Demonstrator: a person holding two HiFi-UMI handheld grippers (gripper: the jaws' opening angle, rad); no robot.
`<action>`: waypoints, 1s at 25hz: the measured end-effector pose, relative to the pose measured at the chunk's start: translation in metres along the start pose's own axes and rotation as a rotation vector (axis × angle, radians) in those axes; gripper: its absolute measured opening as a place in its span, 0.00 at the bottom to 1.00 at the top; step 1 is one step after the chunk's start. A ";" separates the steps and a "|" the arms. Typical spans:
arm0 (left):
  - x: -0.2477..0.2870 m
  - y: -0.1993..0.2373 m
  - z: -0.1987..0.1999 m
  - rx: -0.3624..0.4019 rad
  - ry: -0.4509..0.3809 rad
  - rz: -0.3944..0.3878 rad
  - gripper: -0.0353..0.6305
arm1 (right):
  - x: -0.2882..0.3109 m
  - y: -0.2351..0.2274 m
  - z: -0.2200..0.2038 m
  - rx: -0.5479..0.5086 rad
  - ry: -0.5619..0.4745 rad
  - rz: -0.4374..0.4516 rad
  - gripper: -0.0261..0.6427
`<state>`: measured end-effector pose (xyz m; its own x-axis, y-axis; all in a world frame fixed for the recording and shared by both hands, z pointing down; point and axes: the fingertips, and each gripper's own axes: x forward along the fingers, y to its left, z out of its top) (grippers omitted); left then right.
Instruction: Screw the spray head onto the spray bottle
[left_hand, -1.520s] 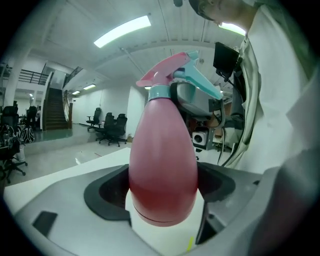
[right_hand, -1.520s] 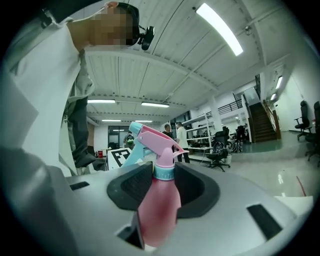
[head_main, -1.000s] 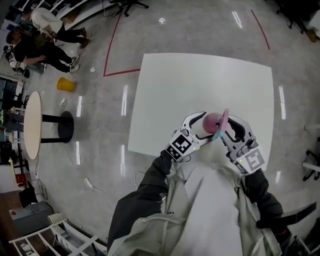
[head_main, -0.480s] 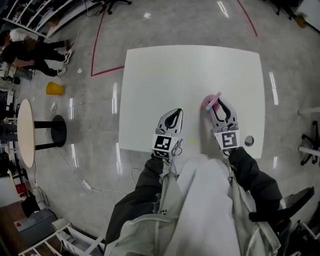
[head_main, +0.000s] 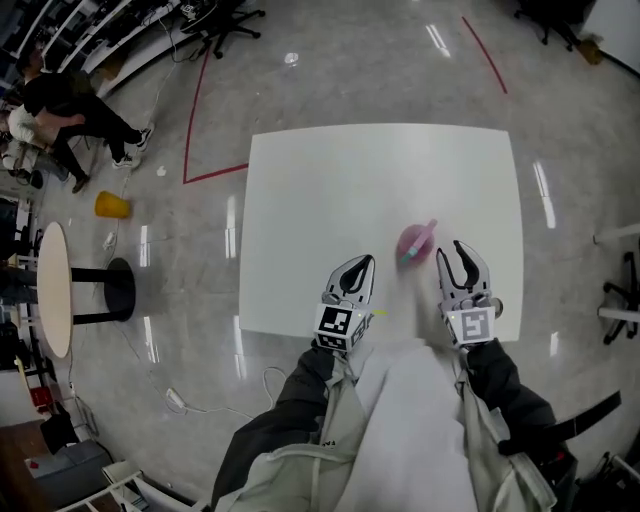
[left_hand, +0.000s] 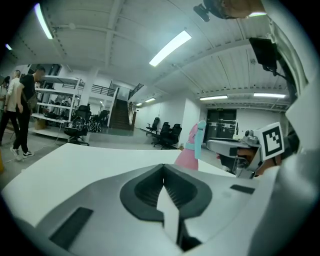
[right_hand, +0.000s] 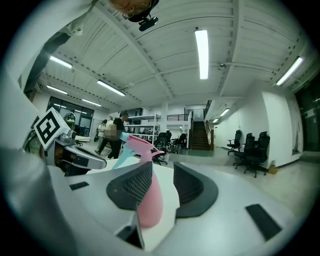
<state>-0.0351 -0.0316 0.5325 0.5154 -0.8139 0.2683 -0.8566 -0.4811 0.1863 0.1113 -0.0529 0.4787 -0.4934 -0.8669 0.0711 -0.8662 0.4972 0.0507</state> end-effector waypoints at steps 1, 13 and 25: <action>0.003 -0.005 -0.004 -0.006 0.007 -0.001 0.06 | -0.008 -0.008 -0.006 0.007 0.017 -0.016 0.23; 0.008 -0.017 -0.017 -0.019 0.028 -0.037 0.06 | -0.005 -0.003 -0.056 -0.015 0.135 0.004 0.03; 0.007 -0.024 -0.033 -0.054 0.047 0.001 0.06 | -0.014 -0.004 -0.066 -0.036 0.172 0.047 0.03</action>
<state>-0.0105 -0.0150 0.5614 0.5165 -0.7975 0.3118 -0.8551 -0.4614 0.2365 0.1274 -0.0404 0.5432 -0.5096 -0.8254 0.2432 -0.8377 0.5404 0.0786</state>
